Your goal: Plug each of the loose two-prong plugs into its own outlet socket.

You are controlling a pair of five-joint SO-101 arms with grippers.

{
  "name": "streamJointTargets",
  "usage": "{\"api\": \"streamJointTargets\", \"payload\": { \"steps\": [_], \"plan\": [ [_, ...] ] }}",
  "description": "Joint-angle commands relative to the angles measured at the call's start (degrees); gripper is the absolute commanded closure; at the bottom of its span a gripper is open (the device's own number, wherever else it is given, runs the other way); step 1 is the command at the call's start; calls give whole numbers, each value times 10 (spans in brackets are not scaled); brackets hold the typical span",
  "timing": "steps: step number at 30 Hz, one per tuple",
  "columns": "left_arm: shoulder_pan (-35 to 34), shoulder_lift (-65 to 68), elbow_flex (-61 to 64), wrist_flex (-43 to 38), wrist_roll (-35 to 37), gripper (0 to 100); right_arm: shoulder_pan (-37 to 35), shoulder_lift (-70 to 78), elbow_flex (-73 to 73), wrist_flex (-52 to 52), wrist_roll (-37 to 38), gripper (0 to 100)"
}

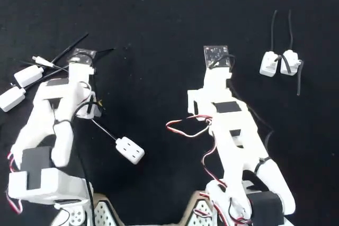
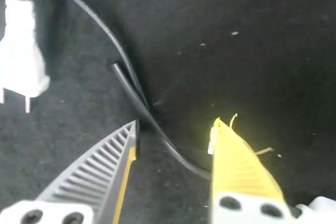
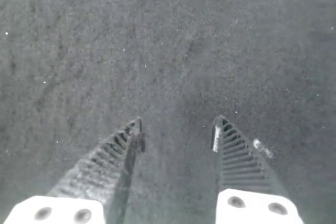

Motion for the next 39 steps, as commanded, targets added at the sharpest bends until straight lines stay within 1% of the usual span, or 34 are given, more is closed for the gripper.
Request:
{"api": "streamJointTargets", "payload": {
  "steps": [1,7,14,21,26,29,33,37,39],
  "plan": [
    [-44,3,-29,-4,4,773,10,-24,-31,10,-4,794],
    [-133,3,-35,19,1,773,10,-24,-33,10,-4,794],
    [-187,3,-35,53,-4,773,10,-24,-33,10,-4,794],
    [-247,3,-36,115,-75,773,10,-24,-33,10,-4,794],
    [-288,-24,-35,141,-114,773,10,-24,-33,10,-4,794],
    [-291,-71,-36,153,-123,771,10,-23,-33,10,-4,794],
    [-285,-156,-36,148,-125,769,10,-23,-32,10,-4,794],
    [-269,-222,-61,117,-123,769,10,-23,-32,10,-4,794],
    [-239,-229,-69,100,-121,769,10,-23,-32,10,-4,794]
  ]
}}
